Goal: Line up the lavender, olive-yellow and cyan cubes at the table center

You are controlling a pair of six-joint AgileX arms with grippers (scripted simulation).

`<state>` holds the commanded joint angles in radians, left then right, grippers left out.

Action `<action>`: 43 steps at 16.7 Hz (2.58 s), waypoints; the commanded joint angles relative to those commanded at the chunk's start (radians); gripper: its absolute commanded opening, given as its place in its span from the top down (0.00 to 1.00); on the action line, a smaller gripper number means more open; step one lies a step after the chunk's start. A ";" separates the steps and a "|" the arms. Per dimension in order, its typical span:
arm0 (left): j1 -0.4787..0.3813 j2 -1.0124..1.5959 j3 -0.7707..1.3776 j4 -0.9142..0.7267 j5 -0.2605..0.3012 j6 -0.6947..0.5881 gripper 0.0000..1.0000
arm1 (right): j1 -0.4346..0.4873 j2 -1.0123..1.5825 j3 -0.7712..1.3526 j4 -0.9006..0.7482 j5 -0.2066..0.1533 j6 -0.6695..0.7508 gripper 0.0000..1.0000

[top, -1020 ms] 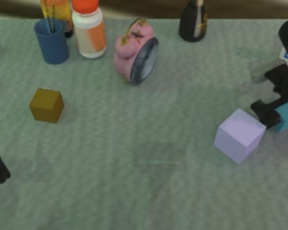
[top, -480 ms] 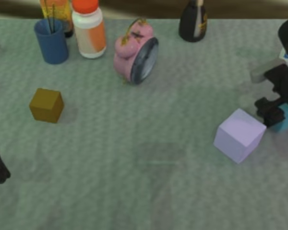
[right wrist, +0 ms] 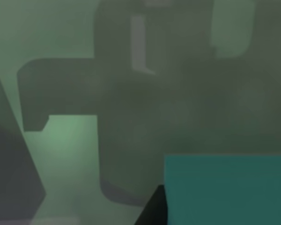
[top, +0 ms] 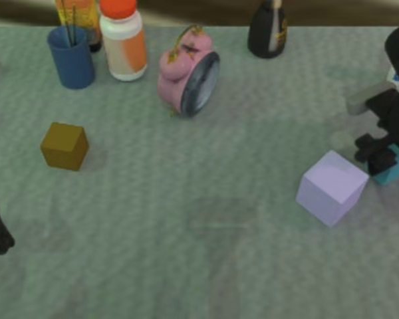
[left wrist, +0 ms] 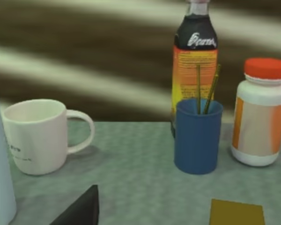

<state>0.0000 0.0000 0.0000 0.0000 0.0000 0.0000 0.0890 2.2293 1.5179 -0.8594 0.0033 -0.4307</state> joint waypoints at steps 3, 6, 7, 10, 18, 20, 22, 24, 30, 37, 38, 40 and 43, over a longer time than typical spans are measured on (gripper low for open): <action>0.000 0.000 0.000 0.000 0.000 0.000 0.00 | -0.001 -0.035 0.008 -0.017 -0.012 0.009 1.00; 0.000 0.000 0.000 0.000 0.000 0.000 0.00 | 0.002 -0.047 0.041 -0.058 -0.013 0.006 1.00; 0.000 0.000 0.000 0.000 0.000 0.000 0.00 | 0.003 -0.057 0.063 -0.093 -0.013 0.007 1.00; 0.000 0.000 0.000 0.000 0.000 0.000 0.00 | 0.005 -0.095 0.132 -0.213 -0.013 0.007 1.00; 0.000 0.000 0.000 0.000 0.000 0.000 0.00 | 0.011 -0.117 0.160 -0.255 -0.013 0.022 1.00; 0.000 0.000 0.000 0.000 0.000 0.000 0.00 | 0.045 -0.127 0.150 -0.256 -0.011 0.077 1.00; 0.000 0.000 0.000 0.000 0.000 0.000 0.00 | 0.096 -0.145 0.131 -0.256 -0.008 0.171 1.00; 0.000 0.000 0.000 0.000 0.000 0.000 0.00 | 0.160 -0.171 0.101 -0.256 -0.005 0.294 1.00; 0.000 0.000 0.000 0.000 0.000 0.000 0.00 | 0.391 -0.267 -0.018 -0.255 0.005 0.773 1.00; 0.000 0.000 0.000 0.000 0.000 0.000 0.00 | 0.568 -0.366 -0.110 -0.236 0.017 1.093 1.00; 0.000 0.000 0.000 0.000 0.000 0.000 0.00 | 0.571 -0.368 -0.112 -0.236 0.017 1.096 1.00; 0.000 0.000 0.000 0.000 0.000 0.000 0.00 | 0.571 -0.368 -0.112 -0.236 0.017 1.096 1.00; 0.000 0.000 0.000 0.000 0.000 0.000 0.00 | 0.568 -0.359 -0.120 -0.220 0.016 1.096 1.00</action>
<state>0.0000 0.0000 0.0000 0.0000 0.0000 0.0000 0.6566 1.8703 1.3975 -1.0790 0.0189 0.6652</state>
